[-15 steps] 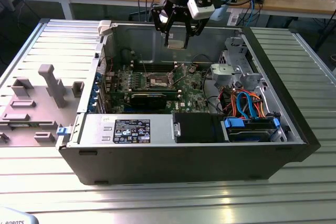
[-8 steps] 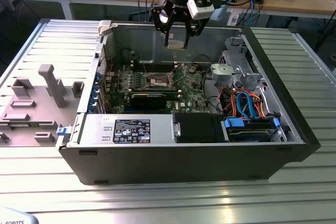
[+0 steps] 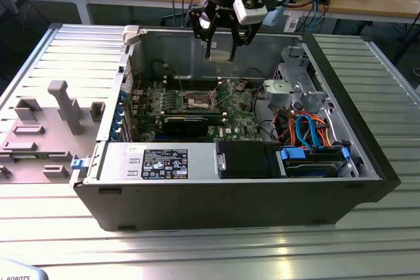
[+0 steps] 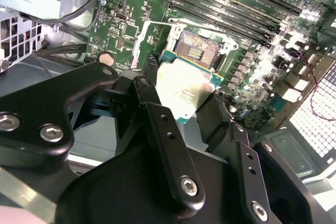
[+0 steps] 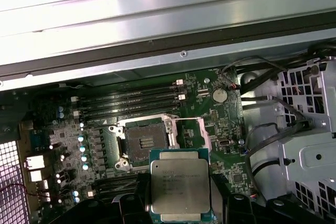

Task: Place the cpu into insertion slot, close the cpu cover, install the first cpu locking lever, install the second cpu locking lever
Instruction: 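Place the cpu into insertion slot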

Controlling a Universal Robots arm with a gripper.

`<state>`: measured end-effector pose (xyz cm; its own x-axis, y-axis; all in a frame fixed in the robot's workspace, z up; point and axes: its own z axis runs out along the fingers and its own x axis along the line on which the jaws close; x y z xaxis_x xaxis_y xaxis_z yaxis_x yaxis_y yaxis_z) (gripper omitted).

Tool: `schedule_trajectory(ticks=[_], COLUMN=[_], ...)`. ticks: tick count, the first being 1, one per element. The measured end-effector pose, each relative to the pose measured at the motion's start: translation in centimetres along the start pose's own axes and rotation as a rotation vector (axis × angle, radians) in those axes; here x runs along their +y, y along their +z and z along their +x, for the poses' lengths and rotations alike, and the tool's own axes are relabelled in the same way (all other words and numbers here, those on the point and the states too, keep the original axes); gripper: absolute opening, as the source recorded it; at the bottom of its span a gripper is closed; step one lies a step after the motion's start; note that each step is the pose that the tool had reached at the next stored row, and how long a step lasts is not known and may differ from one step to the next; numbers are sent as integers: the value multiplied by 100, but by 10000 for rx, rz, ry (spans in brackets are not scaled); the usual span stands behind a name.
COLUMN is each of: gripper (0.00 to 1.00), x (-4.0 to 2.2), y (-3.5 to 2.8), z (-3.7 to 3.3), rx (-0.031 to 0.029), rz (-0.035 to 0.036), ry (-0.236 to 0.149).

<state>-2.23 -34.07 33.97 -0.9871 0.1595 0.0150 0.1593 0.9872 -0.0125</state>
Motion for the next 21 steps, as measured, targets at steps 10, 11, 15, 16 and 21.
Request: schedule_trajectory(ticks=[10,11,15,16,21], gripper=[54,54,54,54,54], x=[0,0,0,0,0], y=[2,2,4,5,6], z=[0,0,0,0,0], rx=[2,2,4,5,6], rz=[4,4,4,5,5], ry=[253,272,463,549,657])
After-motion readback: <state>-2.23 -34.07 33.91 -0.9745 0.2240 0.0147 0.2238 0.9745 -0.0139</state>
